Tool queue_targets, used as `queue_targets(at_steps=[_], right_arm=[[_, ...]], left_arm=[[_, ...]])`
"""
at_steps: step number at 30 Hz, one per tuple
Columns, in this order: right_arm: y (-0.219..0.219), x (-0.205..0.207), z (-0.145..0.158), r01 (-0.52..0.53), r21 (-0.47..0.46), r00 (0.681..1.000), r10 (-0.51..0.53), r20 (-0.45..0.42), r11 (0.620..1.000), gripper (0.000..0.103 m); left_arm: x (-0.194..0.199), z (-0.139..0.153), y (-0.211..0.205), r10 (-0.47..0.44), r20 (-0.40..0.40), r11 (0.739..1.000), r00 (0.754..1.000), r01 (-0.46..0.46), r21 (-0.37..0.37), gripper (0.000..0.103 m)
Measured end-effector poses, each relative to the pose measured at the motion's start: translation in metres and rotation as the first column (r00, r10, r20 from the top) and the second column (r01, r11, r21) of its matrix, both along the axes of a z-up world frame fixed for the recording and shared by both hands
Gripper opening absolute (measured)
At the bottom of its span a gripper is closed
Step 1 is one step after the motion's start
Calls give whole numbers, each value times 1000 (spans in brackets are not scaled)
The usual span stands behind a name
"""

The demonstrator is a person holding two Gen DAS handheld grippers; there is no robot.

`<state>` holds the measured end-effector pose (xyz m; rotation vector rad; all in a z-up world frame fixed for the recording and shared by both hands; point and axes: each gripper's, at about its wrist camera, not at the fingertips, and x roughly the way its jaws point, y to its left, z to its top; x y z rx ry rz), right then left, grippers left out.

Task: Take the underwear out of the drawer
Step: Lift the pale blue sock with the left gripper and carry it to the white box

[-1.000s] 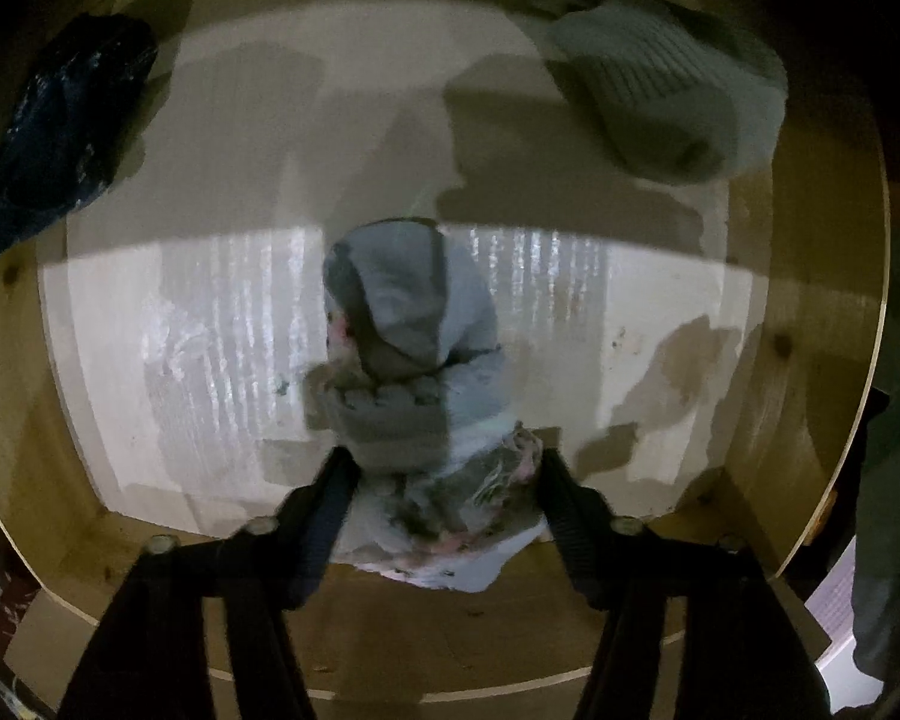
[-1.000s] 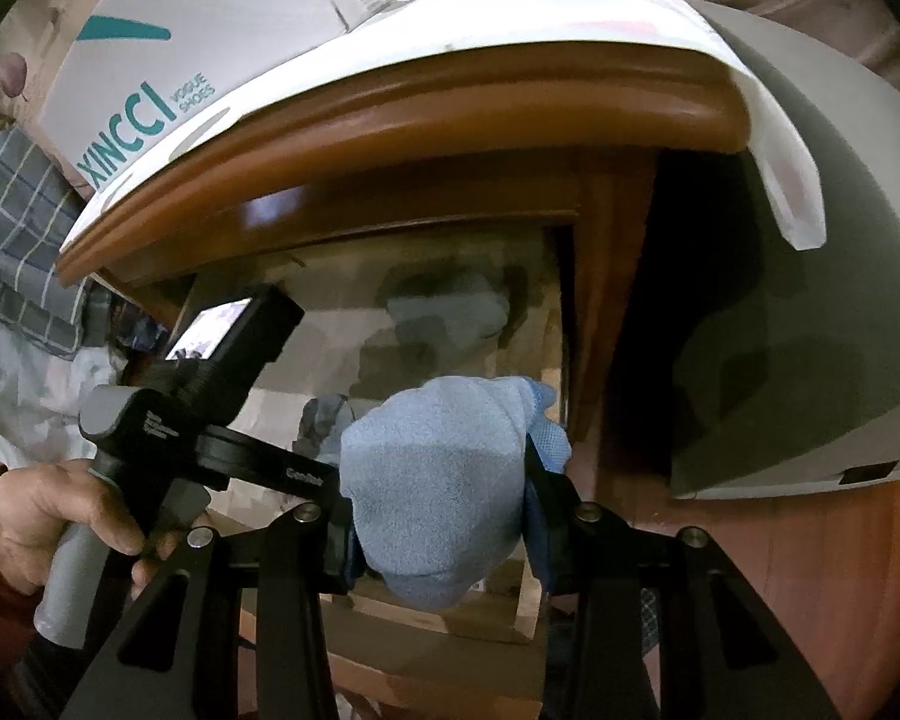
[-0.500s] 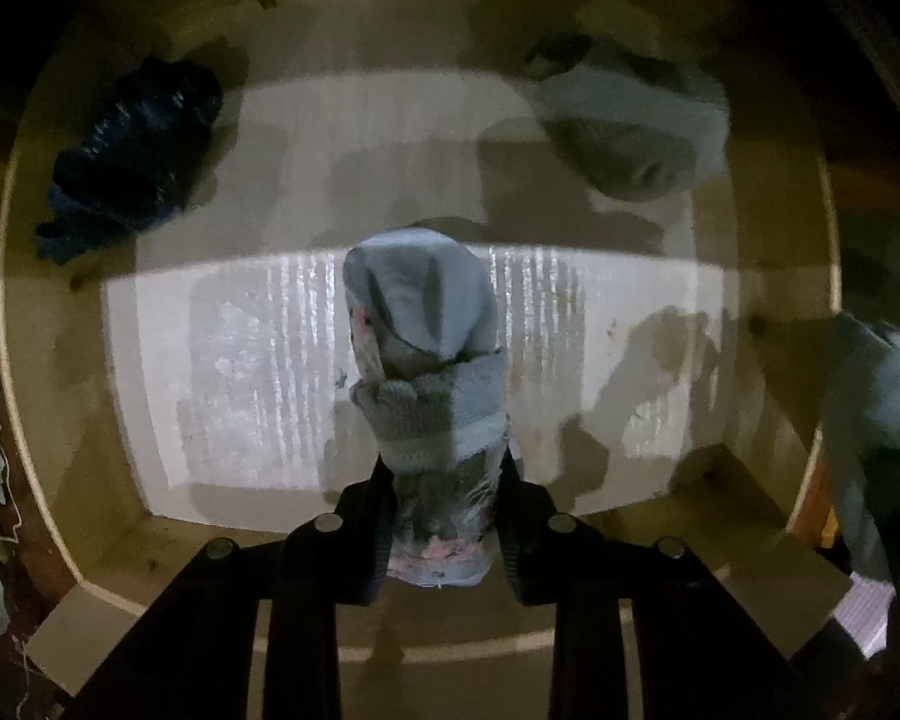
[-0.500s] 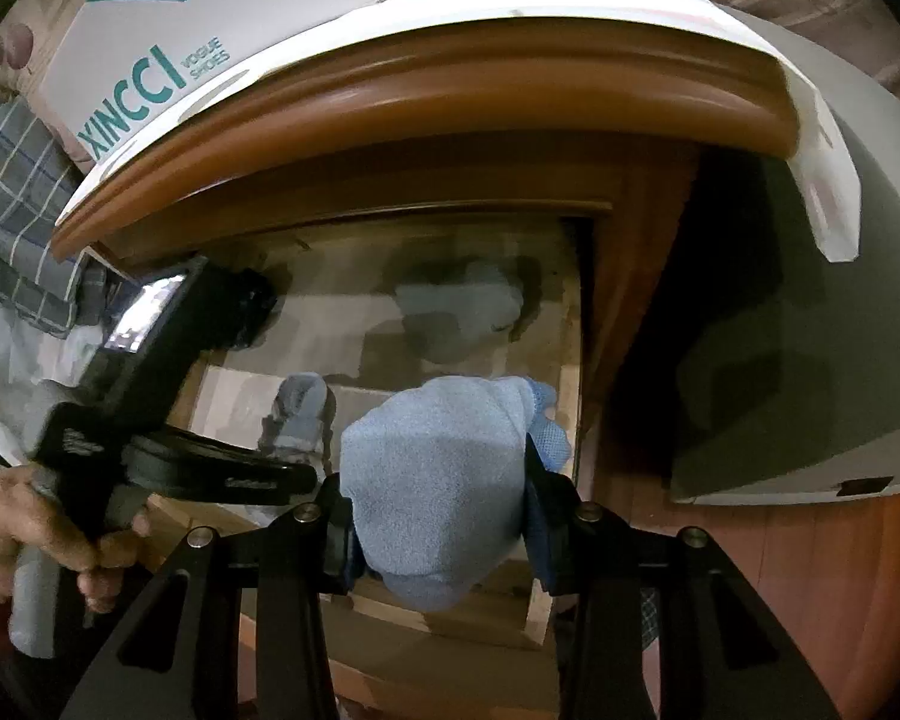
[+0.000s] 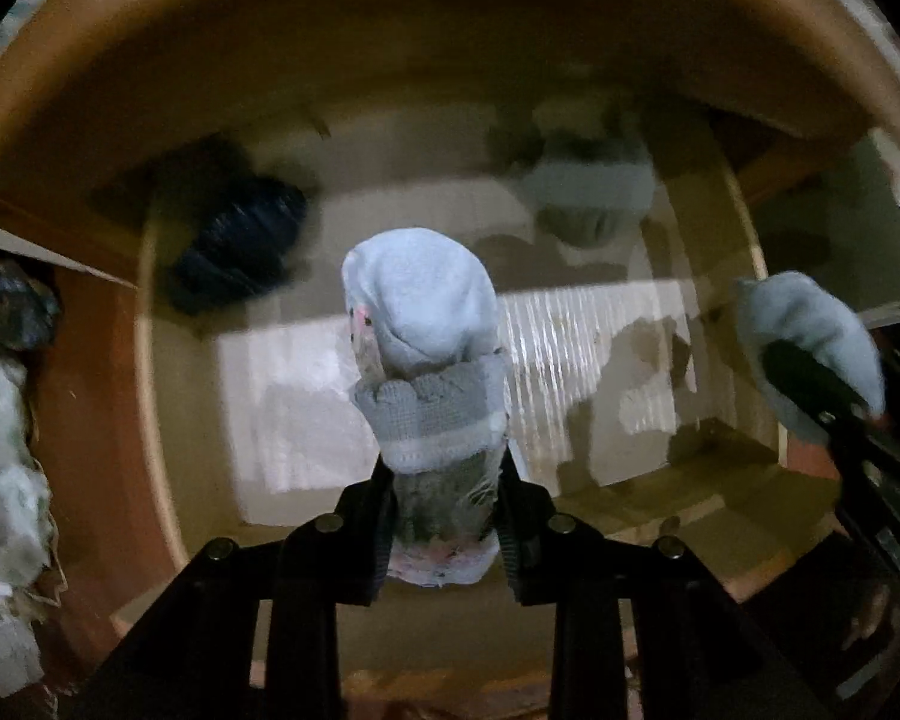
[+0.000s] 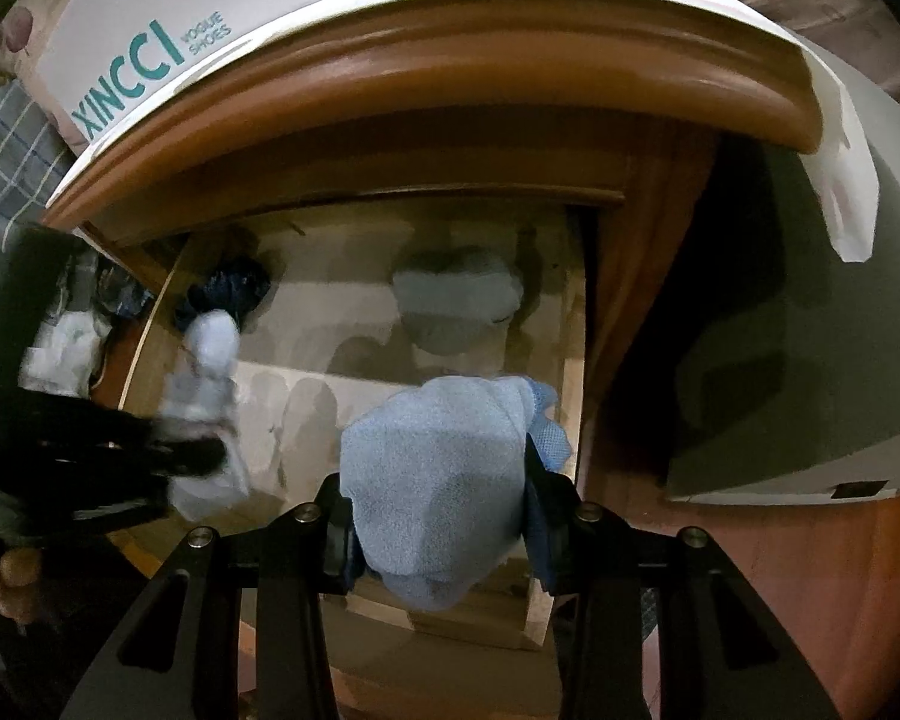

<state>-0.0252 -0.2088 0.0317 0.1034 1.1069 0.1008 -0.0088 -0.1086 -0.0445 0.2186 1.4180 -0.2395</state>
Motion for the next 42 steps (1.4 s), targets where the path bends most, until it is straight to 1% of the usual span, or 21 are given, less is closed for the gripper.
queue_targets(at_steps=[1,3,6,8,11,16,19,22,24,27,30,35,37,38,39,40,41,42], right_arm=[[1,0,0,-3,-2,1000,3,-1,1000,38],[2,1,-2,-8,-4,1000,8,-1,1000,38],[2,2,-3,-6,-8,1000,6,-4,1000,38],[0,2,-5,-3,-8,1000,3,-6,1000,38],[-2,4,-7,8,-1,1000,-8,-16,1000,38],[-1,4,-11,4,-4,1000,-4,-20,1000,38],[1,5,-13,-8,-20,1000,8,-20,1000,38],[1,5,-14,-14,-24,1000,13,-23,1000,38],[1,4,-14,-17,-27,1000,16,-22,999,38],[2,5,-15,-19,-27,999,18,-26,999,38],[4,4,-15,-17,-28,999,17,-28,999,38],[3,4,-15,-16,-22,1000,16,-26,1000,38],[1,4,-15,-11,-20,1000,11,-27,1000,38],[1,4,-15,-10,-17,1000,9,-27,1000,38],[0,4,-15,-8,-15,1000,8,-26,1000,38],[0,5,-15,-7,-16,1000,6,-25,1000,38],[0,4,-14,-5,-11,1000,5,-23,1000,38],[-1,4,-14,-2,-9,1000,2,-21,1000,38]], left_arm=[[-3,7,1,-4,22,1000,1000,4,-2,29],[7,17,16,-11,65,1000,998,11,-6,29],[1,37,22,-18,141,1000,990,19,-8,29],[-4,52,29,-22,199,1000,980,24,-5,29],[-13,64,31,-30,271,1000,962,28,8,29],[-24,90,42,-21,338,1000,941,22,-1,29],[-29,110,50,-10,383,1000,924,15,-11,29],[-33,135,60,2,441,1000,898,7,-17,29],[-34,159,72,18,488,999,873,4,-43,29],[-33,193,85,34,566,998,824,3,-65,29],[-23,230,97,45,631,998,775,-3,-68,29],[4,285,111,67,700,996,711,-2,-93,29],[20,299,111,61,703,993,708,30,-116,29],[30,305,111,71,706,992,705,28,-127,29],[40,310,111,74,705,990,706,34,-138,29],[50,313,110,71,698,988,712,46,-147,29],[62,315,108,80,701,988,709,38,-152,29],[72,315,107,84,697,986,712,39,-160,29]])
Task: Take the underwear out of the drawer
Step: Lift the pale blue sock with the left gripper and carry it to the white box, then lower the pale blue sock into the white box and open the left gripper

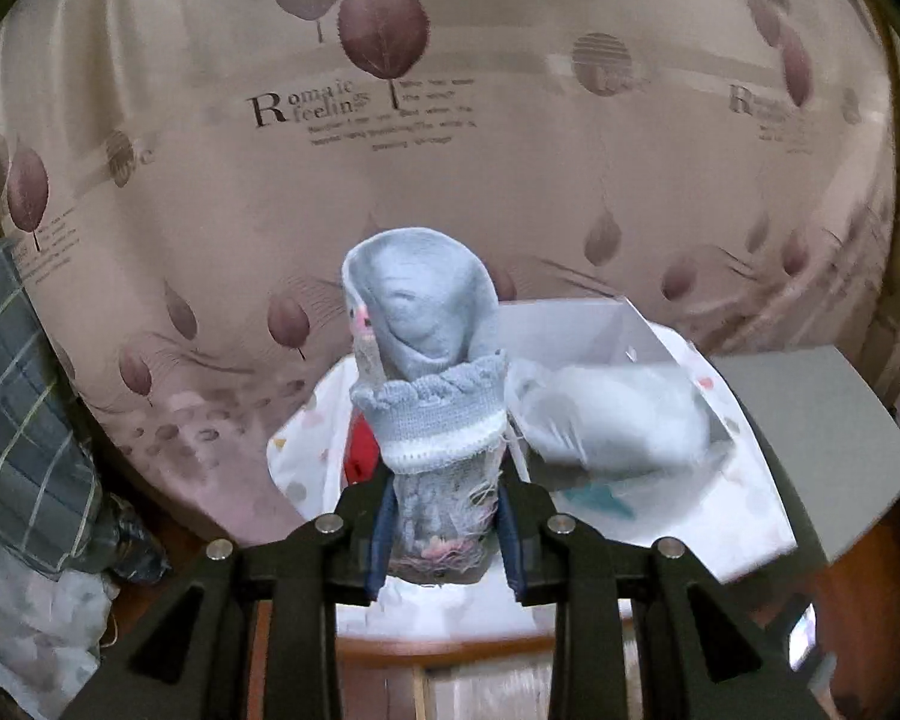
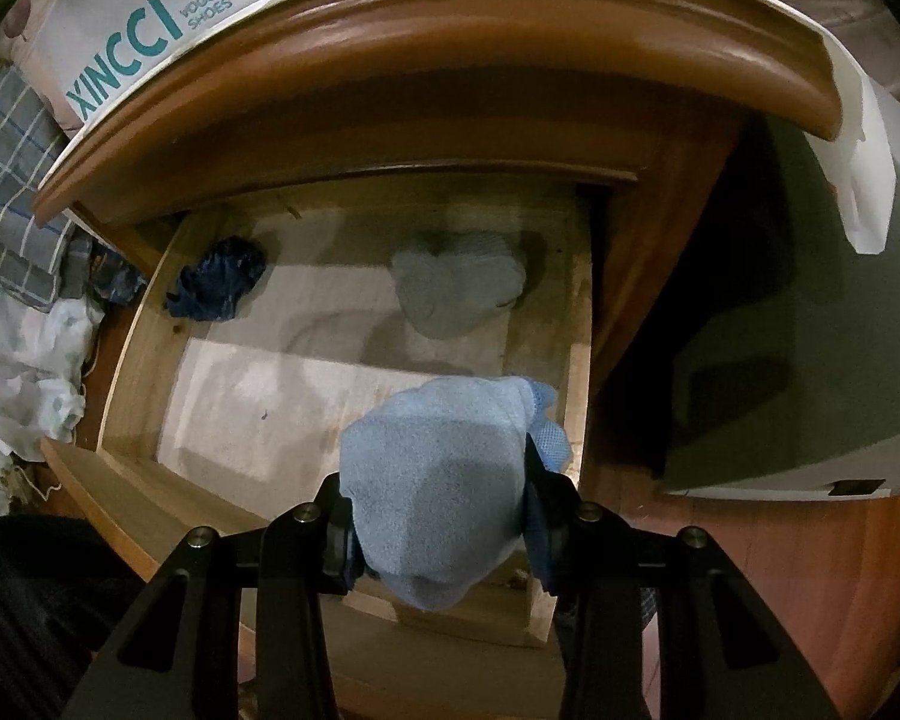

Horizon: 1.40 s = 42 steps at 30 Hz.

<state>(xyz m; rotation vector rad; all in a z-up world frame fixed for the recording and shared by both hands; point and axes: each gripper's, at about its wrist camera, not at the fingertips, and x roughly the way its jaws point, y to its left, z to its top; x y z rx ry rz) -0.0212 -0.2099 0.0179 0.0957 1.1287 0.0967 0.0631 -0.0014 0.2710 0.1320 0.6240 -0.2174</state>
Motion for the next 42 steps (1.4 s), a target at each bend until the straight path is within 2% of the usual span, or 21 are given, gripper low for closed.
queue_targets(at_steps=[2,5,16,19,29,32,37,40,42], right_arm=[[-2,-1,0,11,-4,1000,-11,1,1000,38],[-6,-1,0,32,3,999,-32,-1,999,38],[-1,2,-4,29,-3,999,-29,-16,1000,38],[-3,2,-4,33,1,999,-33,-17,999,38],[-2,2,-5,36,7,999,-36,-18,999,39],[-2,2,-5,37,8,999,-36,-19,999,39],[-2,2,-5,36,8,999,-35,-18,999,39],[-2,2,-5,32,9,999,-32,-19,999,39],[-2,2,-4,30,7,999,-30,-16,1000,39]], left_arm=[[21,-4,-3,-29,-32,999,999,28,-29,29],[48,-14,-9,-36,-51,999,998,34,-30,29],[89,-73,-41,-137,-144,987,980,147,61,29],[95,-88,-43,-121,-170,988,978,136,78,29],[106,-107,-30,-77,-242,997,967,80,5,34],[106,-107,-31,-63,-244,998,968,69,14,37],[99,-102,-34,-63,-245,997,967,71,21,56],[88,-94,-36,-72,-218,996,973,81,31,65],[83,-88,-35,-76,-203,996,976,84,32,67]])
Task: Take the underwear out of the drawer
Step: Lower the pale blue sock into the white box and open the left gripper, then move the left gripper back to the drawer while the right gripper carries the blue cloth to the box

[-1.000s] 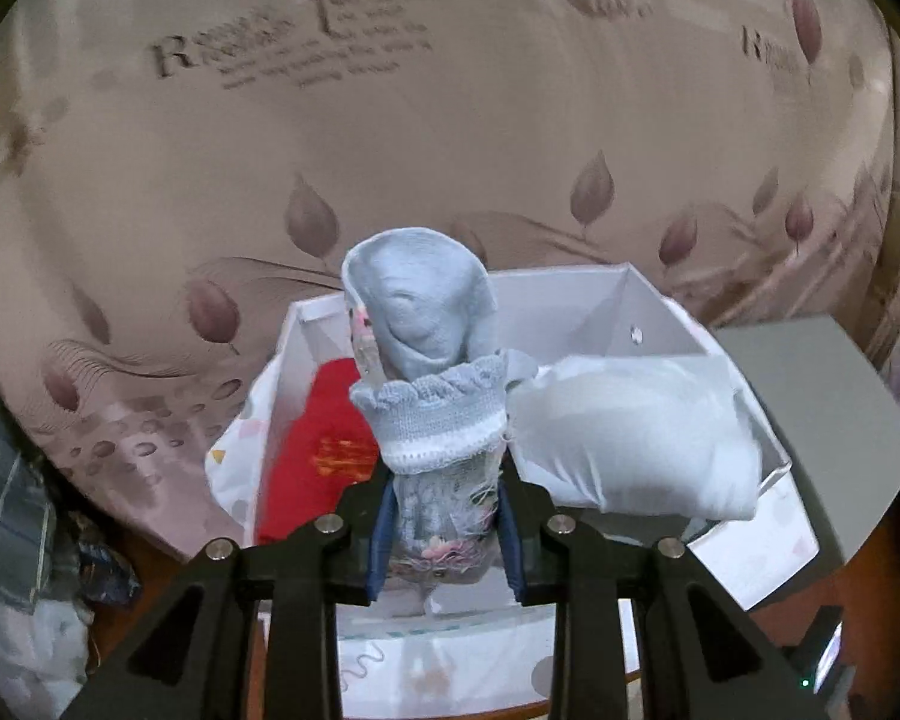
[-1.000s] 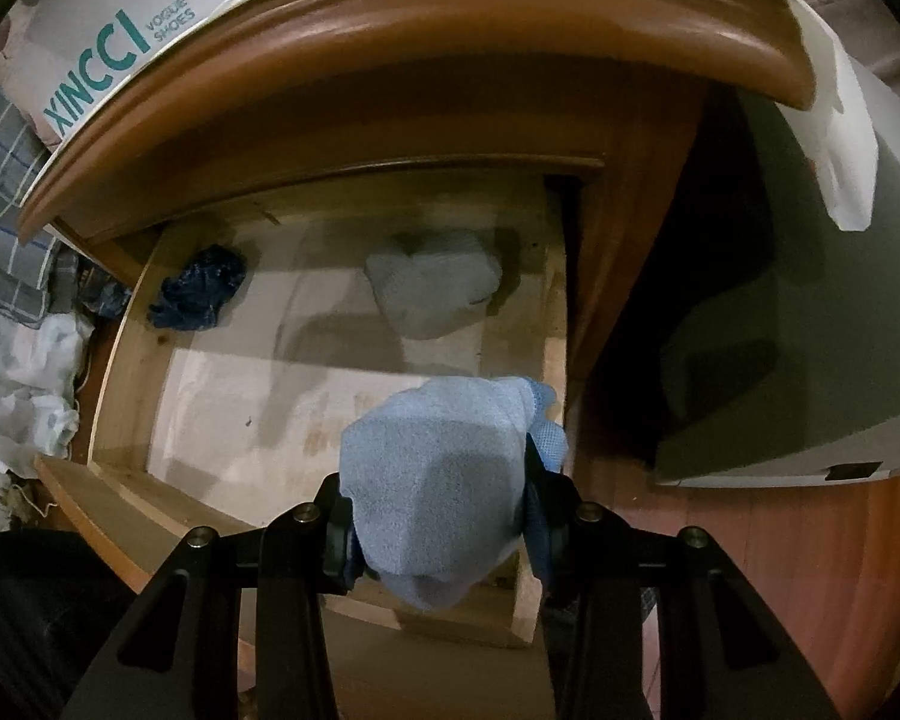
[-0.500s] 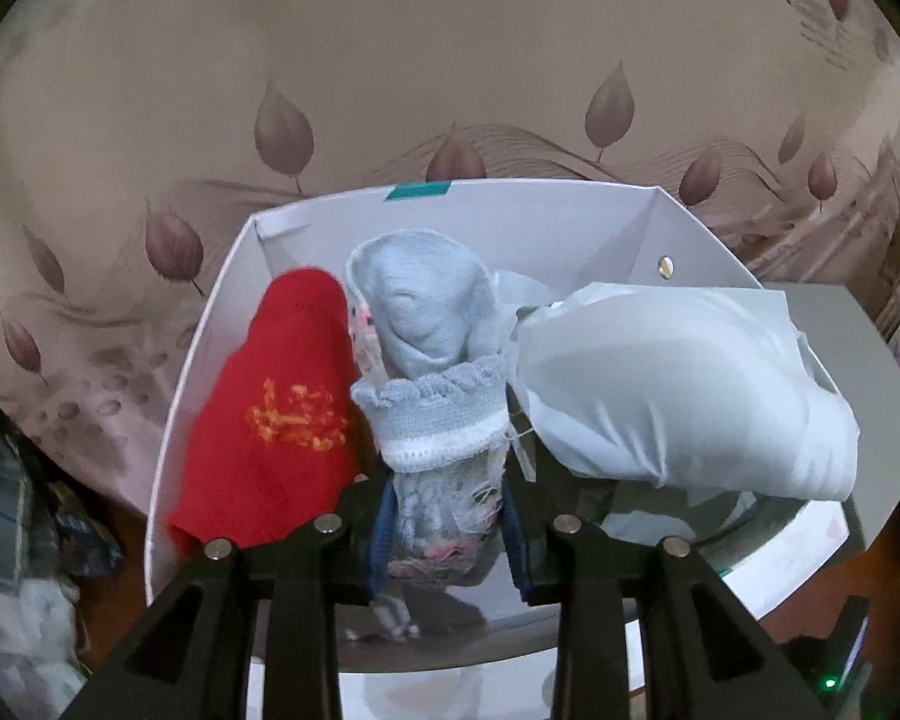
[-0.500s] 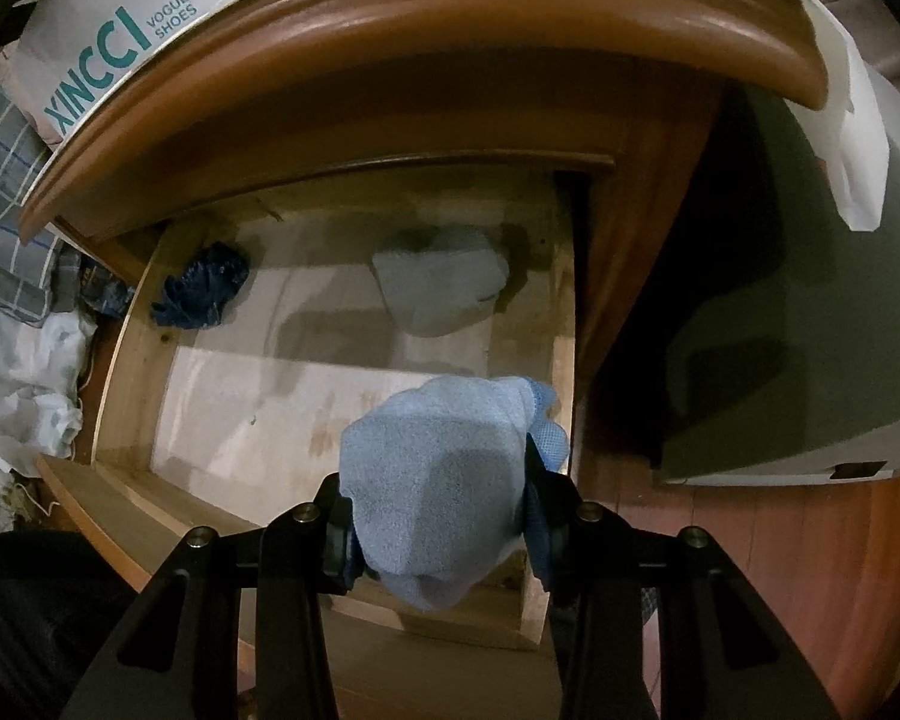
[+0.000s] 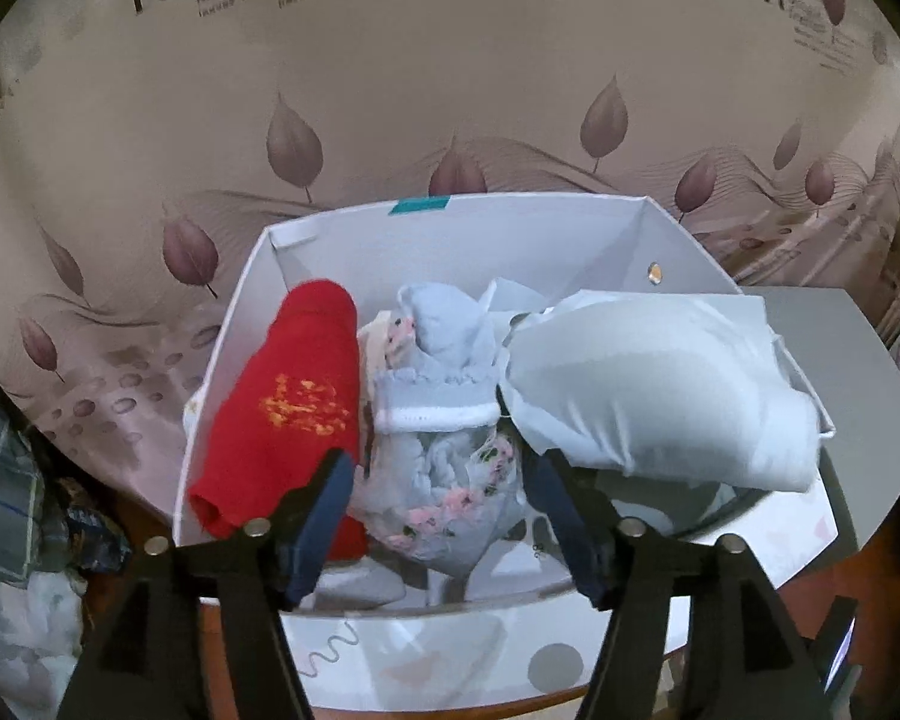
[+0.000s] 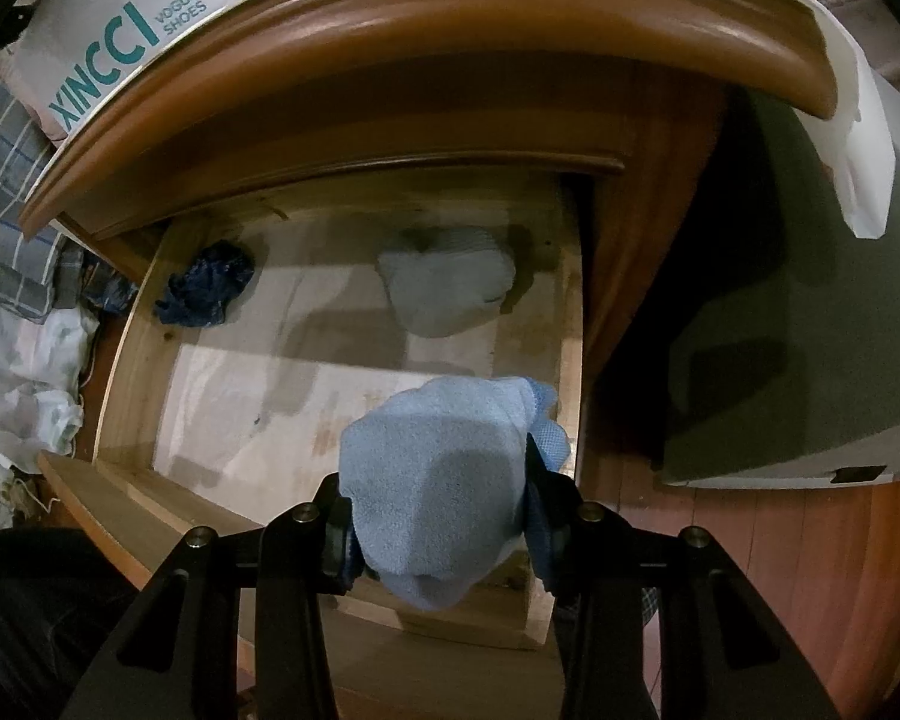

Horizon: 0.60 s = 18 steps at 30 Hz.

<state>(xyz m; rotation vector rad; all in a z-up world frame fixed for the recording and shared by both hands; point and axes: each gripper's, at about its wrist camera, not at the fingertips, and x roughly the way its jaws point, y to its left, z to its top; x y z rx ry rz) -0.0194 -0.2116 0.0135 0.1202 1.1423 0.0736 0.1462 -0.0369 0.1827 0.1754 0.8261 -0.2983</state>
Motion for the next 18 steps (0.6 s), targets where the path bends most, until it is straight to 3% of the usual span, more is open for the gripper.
queue_targets(at_steps=[10,18], right_arm=[[0,0,-1,0,-1,1000,0,-5,1000,39],[3,1,0,-7,-26,1000,7,-2,1000,39]], left_arm=[[-53,28,22,45,112,998,993,-41,-38,72],[-119,-6,52,209,174,978,962,-206,-33,72]])
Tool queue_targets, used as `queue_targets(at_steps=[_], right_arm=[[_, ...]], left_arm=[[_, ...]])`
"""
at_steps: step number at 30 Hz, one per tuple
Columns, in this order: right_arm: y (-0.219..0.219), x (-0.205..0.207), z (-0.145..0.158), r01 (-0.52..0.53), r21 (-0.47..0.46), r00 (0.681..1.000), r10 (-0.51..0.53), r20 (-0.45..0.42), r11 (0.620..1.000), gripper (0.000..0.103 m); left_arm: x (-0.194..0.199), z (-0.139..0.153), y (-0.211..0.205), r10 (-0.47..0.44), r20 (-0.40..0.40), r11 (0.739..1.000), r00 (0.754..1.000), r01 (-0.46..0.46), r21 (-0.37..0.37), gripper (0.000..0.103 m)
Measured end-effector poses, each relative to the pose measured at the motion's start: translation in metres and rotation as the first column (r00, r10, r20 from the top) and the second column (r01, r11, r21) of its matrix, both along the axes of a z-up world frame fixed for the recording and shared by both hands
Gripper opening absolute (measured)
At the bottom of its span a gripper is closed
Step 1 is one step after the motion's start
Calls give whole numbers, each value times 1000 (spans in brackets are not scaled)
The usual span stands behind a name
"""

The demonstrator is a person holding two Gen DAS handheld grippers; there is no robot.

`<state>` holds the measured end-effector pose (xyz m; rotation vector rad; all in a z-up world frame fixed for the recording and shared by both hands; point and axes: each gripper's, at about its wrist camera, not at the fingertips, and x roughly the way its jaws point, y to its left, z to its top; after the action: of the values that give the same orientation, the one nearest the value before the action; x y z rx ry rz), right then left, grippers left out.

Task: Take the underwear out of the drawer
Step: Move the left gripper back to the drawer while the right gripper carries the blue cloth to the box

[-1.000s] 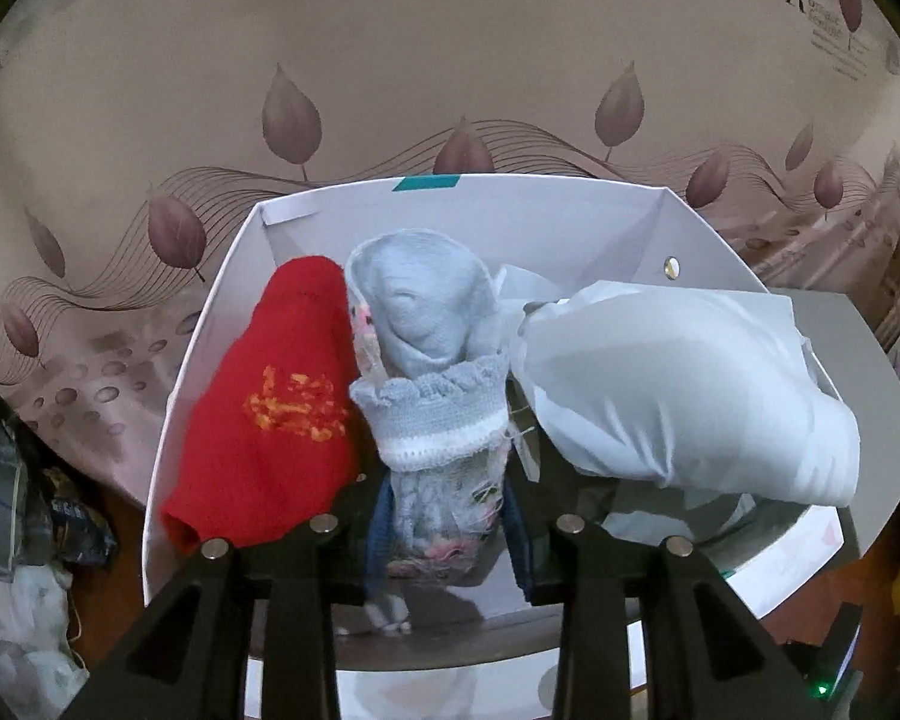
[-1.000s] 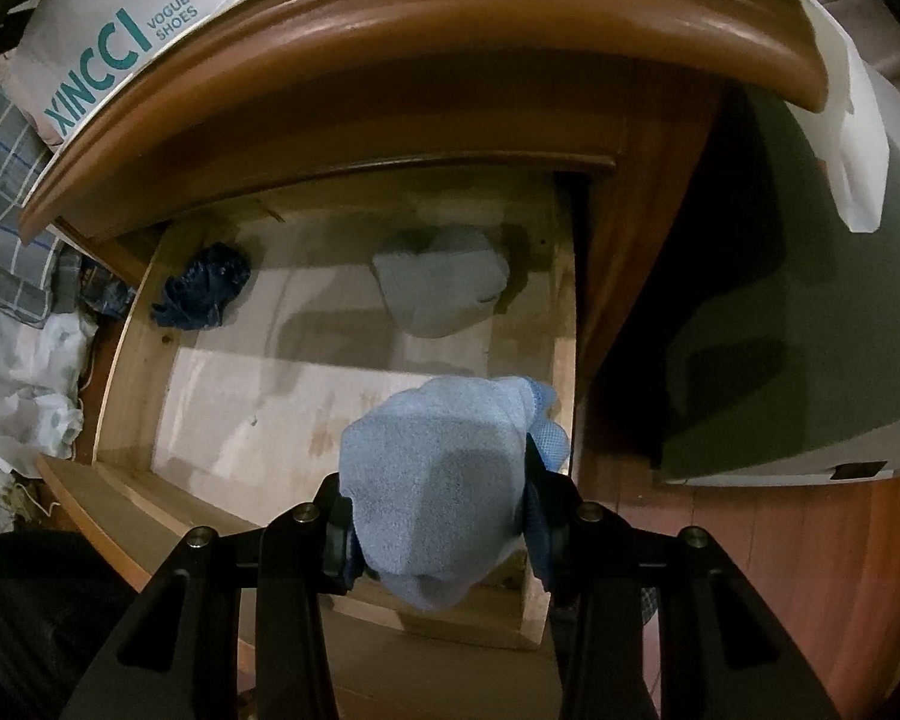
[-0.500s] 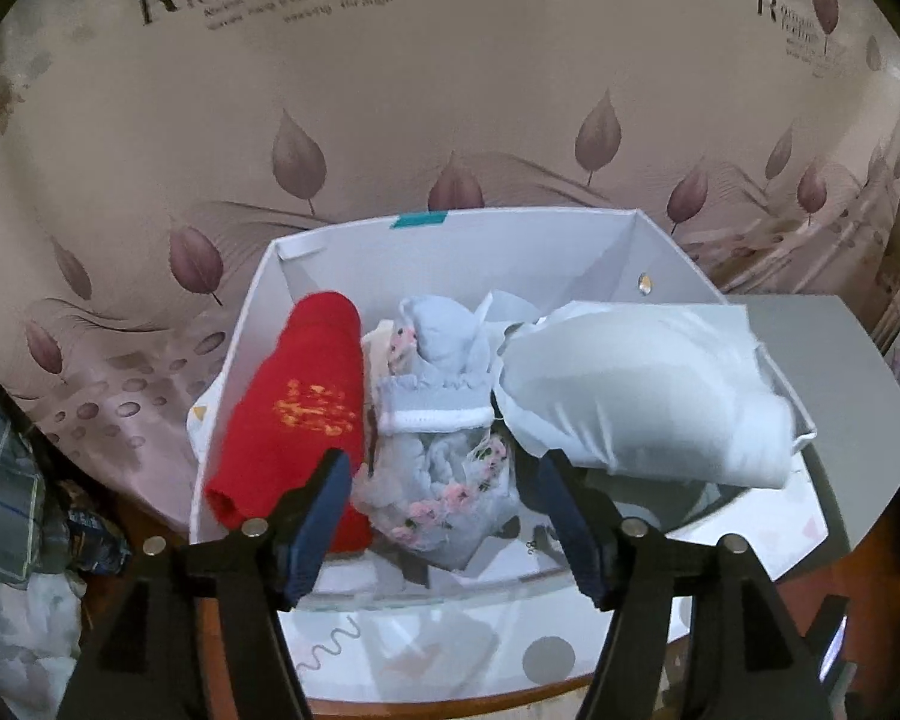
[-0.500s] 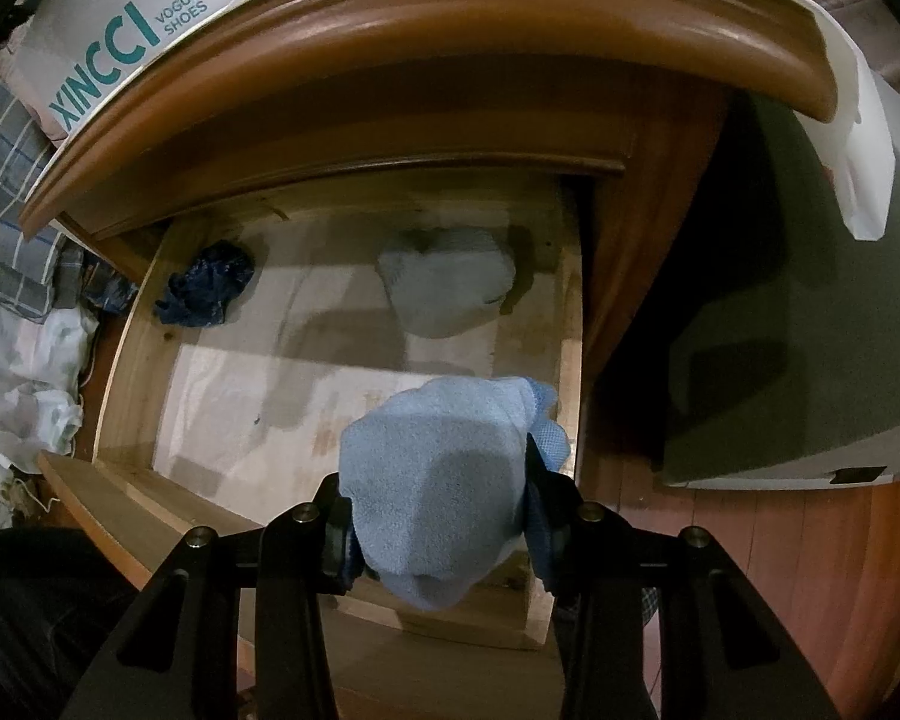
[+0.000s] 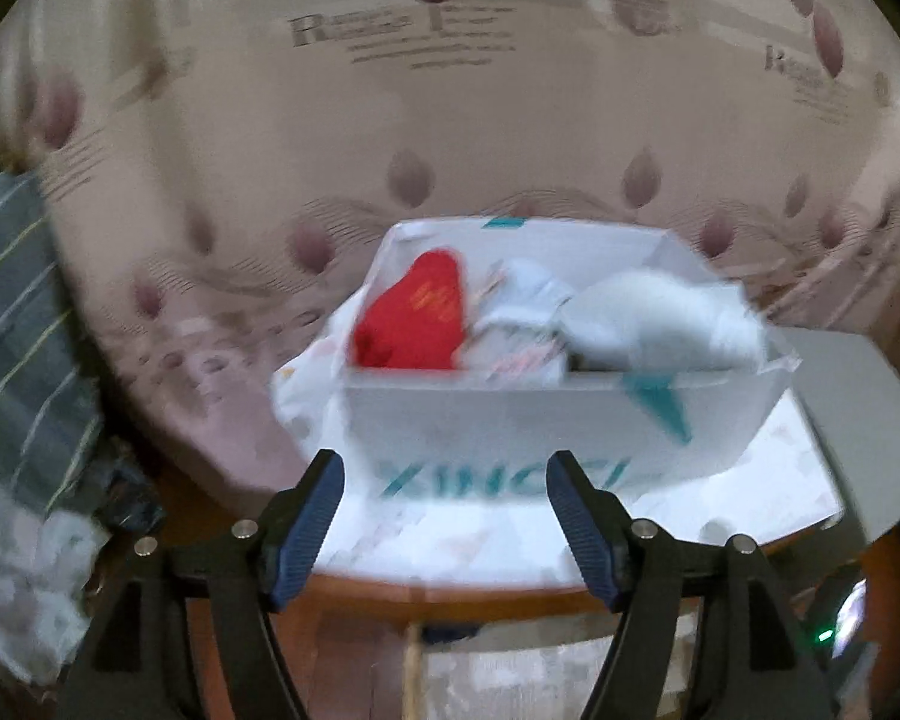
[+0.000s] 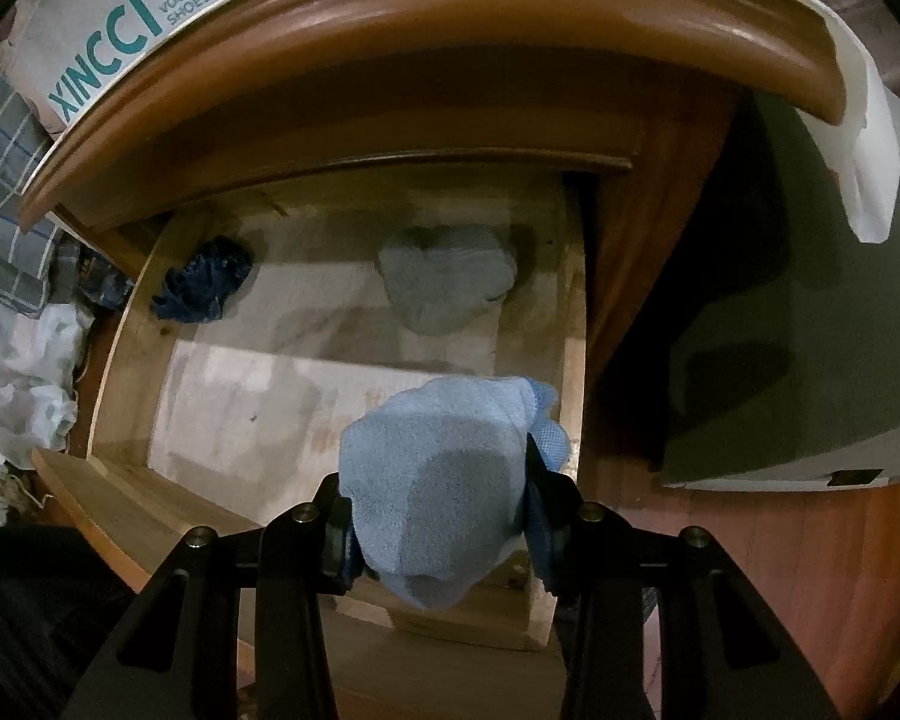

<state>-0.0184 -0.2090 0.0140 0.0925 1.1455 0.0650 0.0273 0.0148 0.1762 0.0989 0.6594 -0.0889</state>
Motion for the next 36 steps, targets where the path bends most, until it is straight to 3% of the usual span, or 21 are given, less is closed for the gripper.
queue_targets(at_steps=[4,9,15,19,22,28,36], right_arm=[[2,0,-1,-1,-9,1000,1,-3,1000,39],[6,2,-2,-11,-21,1000,11,2,1000,39],[12,2,1,-33,-22,999,34,30,999,39],[15,-1,6,-54,-43,997,57,59,998,39],[13,-6,12,-68,5,995,67,74,998,39],[14,-10,28,-57,8,994,56,90,998,39],[31,-19,57,-81,-21,989,83,124,996,39]], left_arm=[[-18,-33,15,104,5,994,995,-104,29,72],[-20,-81,37,205,-52,979,977,-205,2,72],[-24,-121,49,257,-91,966,962,-259,-11,72],[-20,-130,54,264,-110,964,958,-266,-4,72],[-20,-131,63,297,-103,953,949,-302,-33,72],[-10,-139,75,301,-181,945,936,-318,-74,72],[-8,-148,81,305,-240,941,922,-330,-70,72]])
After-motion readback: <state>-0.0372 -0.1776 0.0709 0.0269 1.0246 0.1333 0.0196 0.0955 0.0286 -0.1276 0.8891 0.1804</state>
